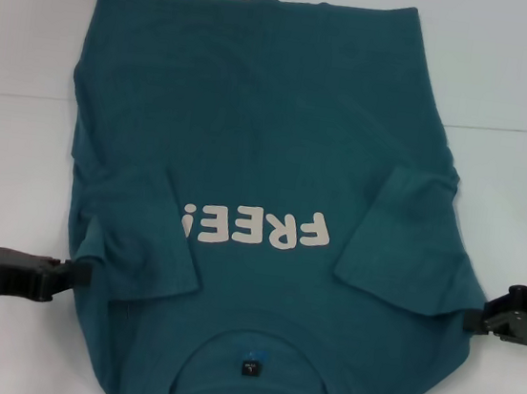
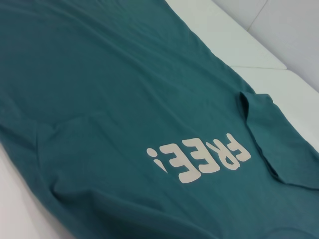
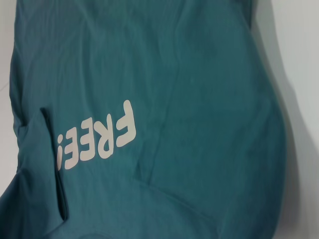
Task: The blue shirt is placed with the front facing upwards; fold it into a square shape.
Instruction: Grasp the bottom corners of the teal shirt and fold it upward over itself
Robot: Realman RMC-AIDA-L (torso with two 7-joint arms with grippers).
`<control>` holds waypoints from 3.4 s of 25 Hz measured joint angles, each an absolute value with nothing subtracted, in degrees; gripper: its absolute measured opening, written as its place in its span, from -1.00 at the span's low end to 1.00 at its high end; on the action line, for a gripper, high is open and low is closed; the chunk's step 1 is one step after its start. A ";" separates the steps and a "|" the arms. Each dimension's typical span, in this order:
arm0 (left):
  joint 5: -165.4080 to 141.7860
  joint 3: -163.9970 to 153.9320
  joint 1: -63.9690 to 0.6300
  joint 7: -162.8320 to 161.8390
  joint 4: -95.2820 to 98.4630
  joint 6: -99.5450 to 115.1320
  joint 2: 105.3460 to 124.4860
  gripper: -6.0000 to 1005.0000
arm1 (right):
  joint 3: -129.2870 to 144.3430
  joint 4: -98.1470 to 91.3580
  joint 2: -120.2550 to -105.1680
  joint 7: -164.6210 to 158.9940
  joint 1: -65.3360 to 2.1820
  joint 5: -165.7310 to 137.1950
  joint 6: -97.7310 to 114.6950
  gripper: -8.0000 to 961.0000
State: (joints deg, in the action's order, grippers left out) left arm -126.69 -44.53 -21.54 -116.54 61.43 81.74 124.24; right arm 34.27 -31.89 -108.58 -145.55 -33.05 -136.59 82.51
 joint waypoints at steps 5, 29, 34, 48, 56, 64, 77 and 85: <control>-125.53 -44.70 -21.44 -116.39 61.43 81.80 124.18 -0.94 | 34.10 -32.03 -108.26 -145.80 -33.13 -136.50 82.99 -0.89; -124.76 -35.63 -19.40 -114.47 61.53 94.91 123.92 -0.94 | 24.70 -32.67 -109.25 -129.86 -24.72 -129.43 102.97 -0.87; -124.62 -31.76 -18.98 -113.93 61.59 98.51 123.70 -0.94 | 22.13 -32.77 -109.44 -126.99 -22.49 -128.79 104.63 -0.86; -124.58 -23.01 -14.29 -110.89 61.69 106.40 123.93 -0.94 | 18.18 -32.79 -108.75 -125.03 -18.58 -128.82 108.88 -0.84; -124.10 -21.00 -12.89 -110.76 61.78 109.44 124.07 -0.94 | 17.82 -32.79 -108.70 -124.03 -14.76 -128.81 110.86 -0.84; -123.66 -19.17 -11.16 -110.74 61.59 112.38 124.44 -0.94 | 16.87 -32.78 -108.48 -123.47 -13.10 -128.76 112.42 -0.83; -122.60 -18.29 -13.20 -110.74 57.38 112.37 123.90 -0.94 | 13.33 -31.62 -108.81 -123.80 -14.82 -128.33 112.92 -0.81; -122.59 -18.25 -18.86 -111.16 53.46 108.81 122.28 -0.94 | 5.66 -28.57 -109.06 -124.87 -18.93 -127.91 110.78 -0.80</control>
